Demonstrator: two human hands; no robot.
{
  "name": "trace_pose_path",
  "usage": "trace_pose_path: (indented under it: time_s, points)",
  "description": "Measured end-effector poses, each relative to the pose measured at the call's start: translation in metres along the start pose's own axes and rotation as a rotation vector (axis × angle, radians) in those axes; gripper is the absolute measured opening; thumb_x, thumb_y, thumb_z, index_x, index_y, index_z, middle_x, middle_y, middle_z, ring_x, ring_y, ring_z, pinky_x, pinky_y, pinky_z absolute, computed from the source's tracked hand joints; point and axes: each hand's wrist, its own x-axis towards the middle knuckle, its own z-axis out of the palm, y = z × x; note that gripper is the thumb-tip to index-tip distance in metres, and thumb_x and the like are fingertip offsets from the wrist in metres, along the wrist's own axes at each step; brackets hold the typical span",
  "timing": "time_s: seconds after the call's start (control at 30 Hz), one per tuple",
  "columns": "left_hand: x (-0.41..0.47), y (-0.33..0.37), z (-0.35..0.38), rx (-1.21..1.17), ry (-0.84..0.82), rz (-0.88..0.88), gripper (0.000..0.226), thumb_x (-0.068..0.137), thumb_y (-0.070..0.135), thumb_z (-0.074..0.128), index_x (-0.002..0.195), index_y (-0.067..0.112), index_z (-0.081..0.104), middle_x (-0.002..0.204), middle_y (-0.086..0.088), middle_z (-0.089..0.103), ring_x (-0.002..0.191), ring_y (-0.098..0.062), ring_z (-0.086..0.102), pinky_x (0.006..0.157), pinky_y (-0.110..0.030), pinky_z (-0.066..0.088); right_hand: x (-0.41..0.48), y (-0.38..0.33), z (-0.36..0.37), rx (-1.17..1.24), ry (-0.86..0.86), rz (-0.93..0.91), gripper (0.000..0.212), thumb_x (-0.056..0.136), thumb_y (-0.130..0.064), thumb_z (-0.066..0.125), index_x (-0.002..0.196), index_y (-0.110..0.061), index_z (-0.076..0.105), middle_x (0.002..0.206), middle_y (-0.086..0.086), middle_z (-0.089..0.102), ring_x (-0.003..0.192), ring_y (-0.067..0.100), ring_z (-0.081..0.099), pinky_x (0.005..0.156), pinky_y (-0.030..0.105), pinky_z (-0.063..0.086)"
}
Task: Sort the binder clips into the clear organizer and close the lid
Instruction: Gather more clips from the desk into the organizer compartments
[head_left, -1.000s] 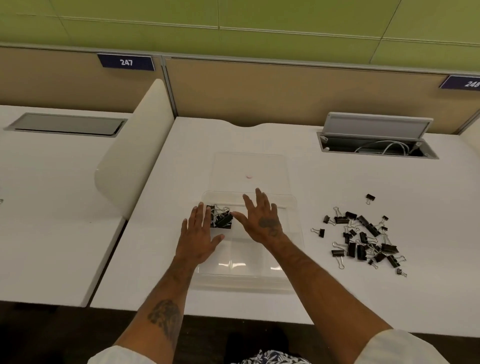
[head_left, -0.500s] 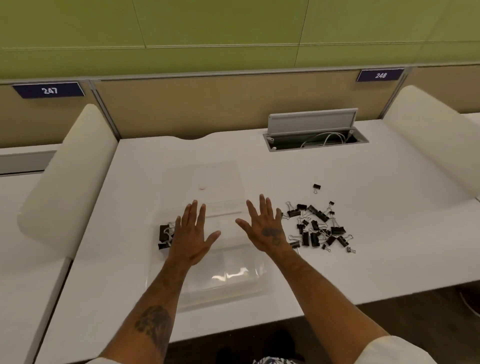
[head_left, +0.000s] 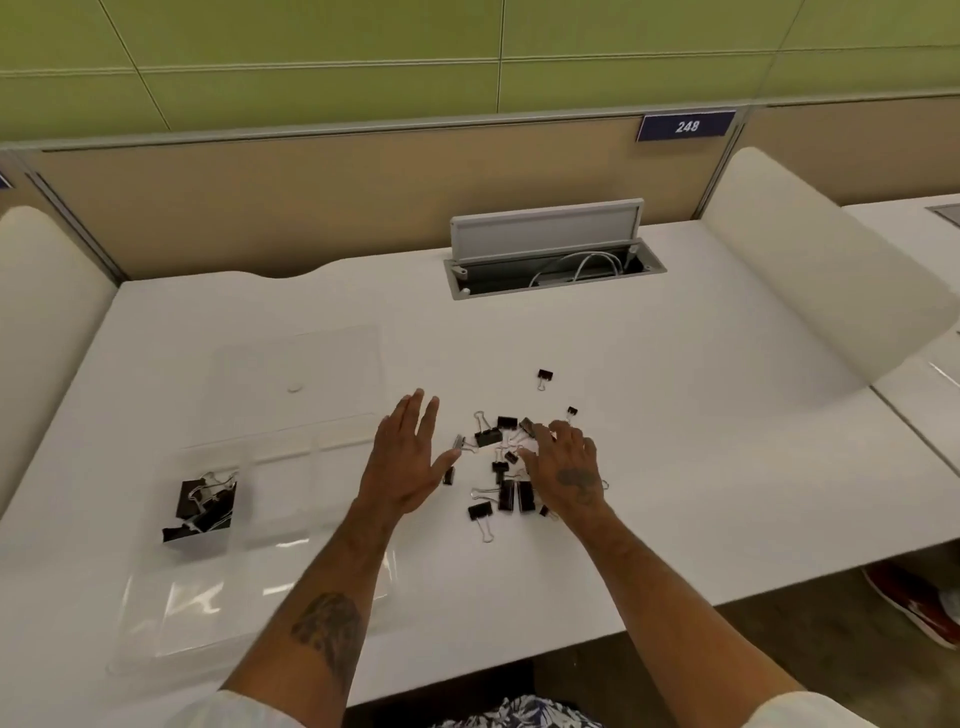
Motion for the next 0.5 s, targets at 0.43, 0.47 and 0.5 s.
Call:
trace_pose_path:
  time_s: [0.43,0.47,0.5]
  points:
    - [0.042,0.053,0.024,0.030,-0.231,-0.006,0.057,0.095,0.046,0.048,0.143,0.016,0.039,0.151,-0.006,0.036,0.137,-0.024,0.033,0.110,-0.038,0.029,0.034,0.039,0.002,0.028,-0.199,-0.040,0.042,0.096,-0.042,0.050,0.131,-0.020,0.048,0.127,0.011,0.047,0.115,0.028,0.043,0.090,0.040,0.045]
    - [0.044,0.053,0.025,0.032,-0.230,-0.008,0.056,0.095,0.046,0.049,0.142,0.016,0.041,0.148,-0.006,0.039,0.135,-0.024,0.036,0.109,-0.038,0.031,0.036,0.039,0.003,0.022,-0.195,-0.037,0.040,0.096,-0.041,0.051,0.129,-0.020,0.049,0.126,0.011,0.047,0.114,0.028,0.043,0.089,0.040,0.045]
    - [0.047,0.054,0.026,0.034,-0.227,-0.009,0.055,0.094,0.045,0.050,0.141,0.017,0.042,0.145,-0.005,0.042,0.132,-0.024,0.039,0.108,-0.037,0.032,0.038,0.040,0.004,0.022,-0.190,-0.035,0.038,0.096,-0.040,0.052,0.127,-0.019,0.050,0.125,0.010,0.048,0.114,0.027,0.043,0.089,0.039,0.045]
